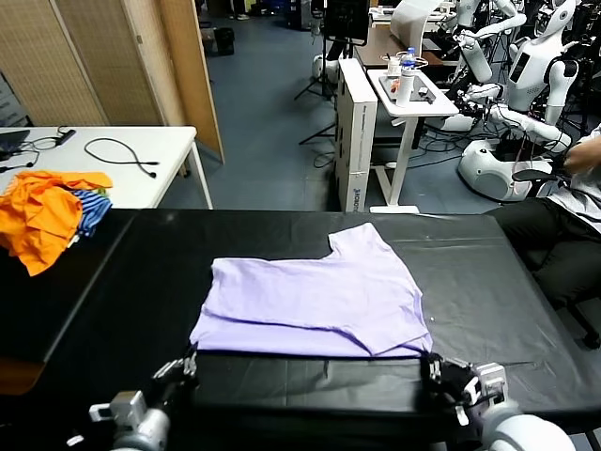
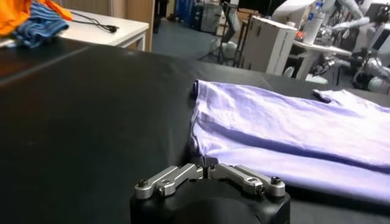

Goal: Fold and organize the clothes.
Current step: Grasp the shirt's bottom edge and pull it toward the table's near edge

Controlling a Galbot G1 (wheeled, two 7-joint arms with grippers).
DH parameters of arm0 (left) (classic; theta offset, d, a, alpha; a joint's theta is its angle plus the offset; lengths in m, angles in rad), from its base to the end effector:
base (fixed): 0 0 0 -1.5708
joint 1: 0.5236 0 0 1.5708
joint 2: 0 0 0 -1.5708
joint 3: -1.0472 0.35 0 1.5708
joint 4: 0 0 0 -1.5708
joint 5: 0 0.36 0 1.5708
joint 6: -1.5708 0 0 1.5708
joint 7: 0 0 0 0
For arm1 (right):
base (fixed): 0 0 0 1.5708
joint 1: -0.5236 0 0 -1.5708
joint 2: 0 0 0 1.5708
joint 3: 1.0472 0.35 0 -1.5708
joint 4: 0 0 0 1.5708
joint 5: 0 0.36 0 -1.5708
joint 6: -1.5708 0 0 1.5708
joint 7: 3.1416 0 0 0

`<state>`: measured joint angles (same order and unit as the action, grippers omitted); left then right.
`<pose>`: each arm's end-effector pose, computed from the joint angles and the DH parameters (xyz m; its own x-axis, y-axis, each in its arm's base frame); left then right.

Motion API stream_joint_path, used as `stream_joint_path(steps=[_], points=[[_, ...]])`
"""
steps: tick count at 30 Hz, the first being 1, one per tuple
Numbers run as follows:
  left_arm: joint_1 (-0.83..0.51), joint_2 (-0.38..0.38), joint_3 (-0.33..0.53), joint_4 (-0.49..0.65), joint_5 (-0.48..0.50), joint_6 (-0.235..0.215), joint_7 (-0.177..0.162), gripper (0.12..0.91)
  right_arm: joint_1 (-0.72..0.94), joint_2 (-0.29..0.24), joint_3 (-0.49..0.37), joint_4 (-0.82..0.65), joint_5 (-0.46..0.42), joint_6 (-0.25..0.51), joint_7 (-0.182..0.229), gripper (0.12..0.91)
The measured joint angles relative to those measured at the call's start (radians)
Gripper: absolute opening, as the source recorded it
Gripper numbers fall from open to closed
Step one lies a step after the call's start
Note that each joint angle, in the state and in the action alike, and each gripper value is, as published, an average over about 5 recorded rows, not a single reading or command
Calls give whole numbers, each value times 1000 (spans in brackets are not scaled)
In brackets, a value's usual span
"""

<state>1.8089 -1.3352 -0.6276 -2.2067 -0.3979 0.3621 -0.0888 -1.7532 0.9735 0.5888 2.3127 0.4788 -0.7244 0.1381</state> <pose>0.1219 0.0610 -0.2896 -0.8816 0.0175 0.4716 -0.0396 0.9930 -0.1110 0.1506 -0.0743 -0.2316 -0.7268 -0.1098 0.6781 -0.2430 0.9644 -0.1043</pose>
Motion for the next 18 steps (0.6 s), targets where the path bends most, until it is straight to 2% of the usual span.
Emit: stream_joint_path(steps=[3,5,8,14,16,18], points=[[25,-9,-1,-9,12,-1,-4,146,-21,7,0,16,-3,-8,12,145],[38,-17,0,-17,21,5,-11,147,-35,10,3,30,-14,-11,20,189],[57,-25,-3,-33,33,16,-23,205,-61,13,13,59,-40,-12,31,344],[102,-31,-25,-78,39,51,-39,553,-134,26,49,135,-39,-12,29,722],[117,-37,-31,-94,42,71,-36,666,-145,31,70,160,-11,-12,29,825],[128,-44,-41,-114,43,86,-27,774,-143,32,95,177,29,-12,30,877]])
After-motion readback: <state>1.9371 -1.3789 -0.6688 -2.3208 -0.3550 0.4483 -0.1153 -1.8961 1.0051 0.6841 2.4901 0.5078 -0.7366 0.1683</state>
